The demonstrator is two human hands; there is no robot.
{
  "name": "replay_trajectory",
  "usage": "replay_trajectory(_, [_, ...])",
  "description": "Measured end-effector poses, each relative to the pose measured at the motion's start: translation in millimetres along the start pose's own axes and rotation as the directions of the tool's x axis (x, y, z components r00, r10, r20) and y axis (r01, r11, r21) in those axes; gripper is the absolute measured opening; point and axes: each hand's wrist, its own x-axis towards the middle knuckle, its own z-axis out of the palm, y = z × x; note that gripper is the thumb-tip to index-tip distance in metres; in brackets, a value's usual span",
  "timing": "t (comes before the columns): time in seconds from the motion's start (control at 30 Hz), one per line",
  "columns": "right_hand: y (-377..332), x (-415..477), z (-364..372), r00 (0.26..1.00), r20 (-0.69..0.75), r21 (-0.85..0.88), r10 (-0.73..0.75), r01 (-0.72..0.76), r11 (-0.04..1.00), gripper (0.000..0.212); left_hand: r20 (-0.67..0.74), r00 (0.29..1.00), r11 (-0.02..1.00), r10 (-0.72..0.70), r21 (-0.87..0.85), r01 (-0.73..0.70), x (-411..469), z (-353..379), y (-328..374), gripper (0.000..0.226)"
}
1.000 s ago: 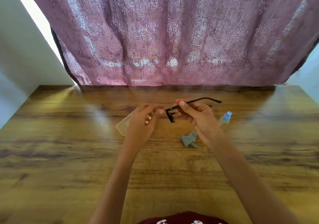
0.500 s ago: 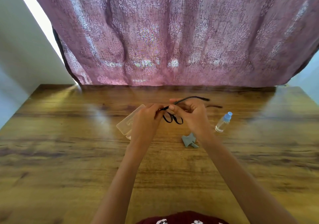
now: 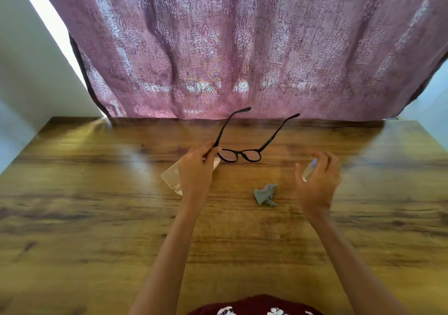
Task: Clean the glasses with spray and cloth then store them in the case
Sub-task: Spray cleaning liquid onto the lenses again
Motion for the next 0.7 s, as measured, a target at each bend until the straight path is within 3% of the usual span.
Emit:
replay_trajectory(0.1, [10.7, -4.9, 3.6, 1.000, -0.002, 0.015, 0.018, -0.018, 1.000, 0.048, -0.027, 1.000, 0.999, -0.015, -0.031, 0.014, -0.9, 2.3, 1.5, 0.019])
replay_trajectory(0.3, [11.0, 7.7, 2.3, 0.998, 0.025, 0.083, -0.049, 0.047, 0.995, 0.038, -0.056, 0.998, 0.997, -0.029, -0.070, 0.025, -0.8, 2.8, -1.2, 0.018])
replay_trajectory(0.7, [12.6, 14.6, 2.6, 0.999, 0.027, 0.165, -0.047, 0.042, 0.985, 0.029, -0.069, 0.996, 0.993, -0.056, -0.106, 0.049, -2.4, 4.3, -7.5, 0.016])
